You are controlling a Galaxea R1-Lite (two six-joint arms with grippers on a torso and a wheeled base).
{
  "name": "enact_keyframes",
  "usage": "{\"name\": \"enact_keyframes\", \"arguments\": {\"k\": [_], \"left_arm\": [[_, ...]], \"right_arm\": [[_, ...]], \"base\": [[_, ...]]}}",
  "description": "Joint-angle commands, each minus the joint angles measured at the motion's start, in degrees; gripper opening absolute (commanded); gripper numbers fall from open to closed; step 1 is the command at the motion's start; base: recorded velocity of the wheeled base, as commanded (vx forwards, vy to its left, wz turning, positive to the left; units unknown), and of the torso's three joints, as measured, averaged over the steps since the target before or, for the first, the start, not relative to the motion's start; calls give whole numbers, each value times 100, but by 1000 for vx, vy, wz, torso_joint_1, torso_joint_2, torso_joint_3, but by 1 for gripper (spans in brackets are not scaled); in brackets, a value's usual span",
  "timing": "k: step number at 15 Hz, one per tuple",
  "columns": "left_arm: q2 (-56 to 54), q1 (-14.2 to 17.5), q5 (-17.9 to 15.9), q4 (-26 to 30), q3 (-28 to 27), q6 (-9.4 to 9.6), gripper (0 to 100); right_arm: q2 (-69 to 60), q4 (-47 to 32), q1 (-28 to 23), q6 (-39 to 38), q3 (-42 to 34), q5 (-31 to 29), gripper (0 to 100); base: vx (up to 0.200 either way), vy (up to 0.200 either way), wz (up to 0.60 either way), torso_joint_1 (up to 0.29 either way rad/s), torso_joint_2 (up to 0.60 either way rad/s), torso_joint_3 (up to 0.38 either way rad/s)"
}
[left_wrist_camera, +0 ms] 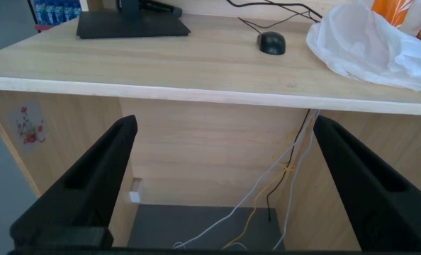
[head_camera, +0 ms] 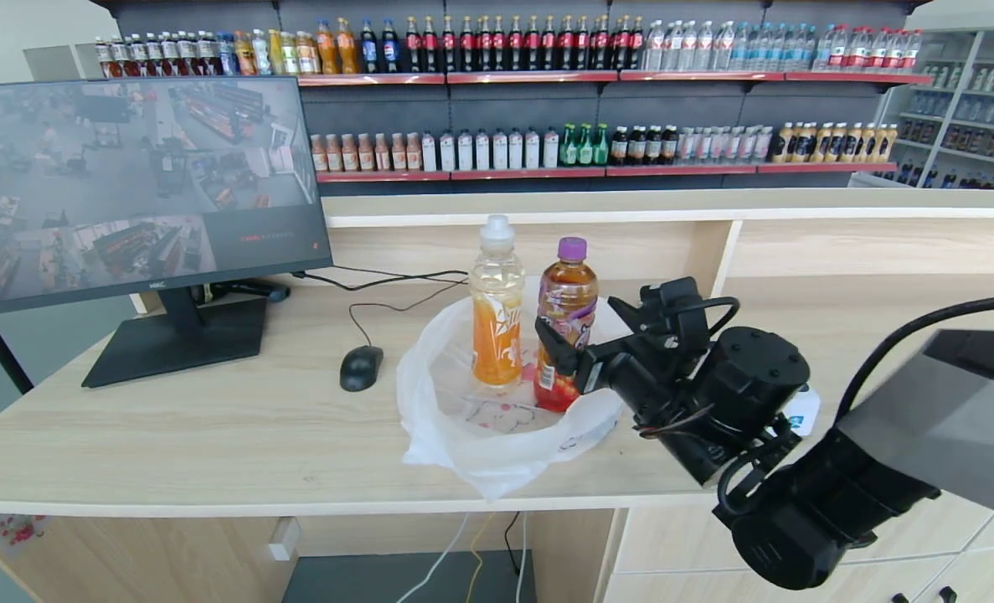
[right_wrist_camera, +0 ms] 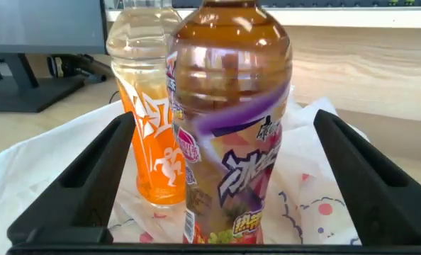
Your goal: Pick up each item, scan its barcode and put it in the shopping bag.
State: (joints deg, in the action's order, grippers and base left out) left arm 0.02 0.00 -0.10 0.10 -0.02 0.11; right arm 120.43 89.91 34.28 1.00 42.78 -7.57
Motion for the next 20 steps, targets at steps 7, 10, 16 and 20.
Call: {"name": "enact_keyframes", "arguments": {"k": [7, 10, 16, 20], "left_arm": [[-2, 0, 1, -1, -6, 15, 100], [-2, 0, 1, -1, 2, 7, 100], [-2, 0, 1, -1, 2, 7, 100], [-2, 0, 1, -1, 2, 7, 100]], "right_arm": [[-5223, -105, -194, 331, -4278, 28, 100], [-6647, -1687, -246, 348, -4278, 28, 100], [-10118, -6969, -211, 612, -4269, 80, 100], [-11428, -8393, -220, 797, -4278, 71, 100]], "base": [[0, 0, 0, 0, 0, 0], [0, 0, 0, 0, 0, 0], [0, 0, 0, 0, 0, 0], [0, 0, 0, 0, 0, 0]]}}
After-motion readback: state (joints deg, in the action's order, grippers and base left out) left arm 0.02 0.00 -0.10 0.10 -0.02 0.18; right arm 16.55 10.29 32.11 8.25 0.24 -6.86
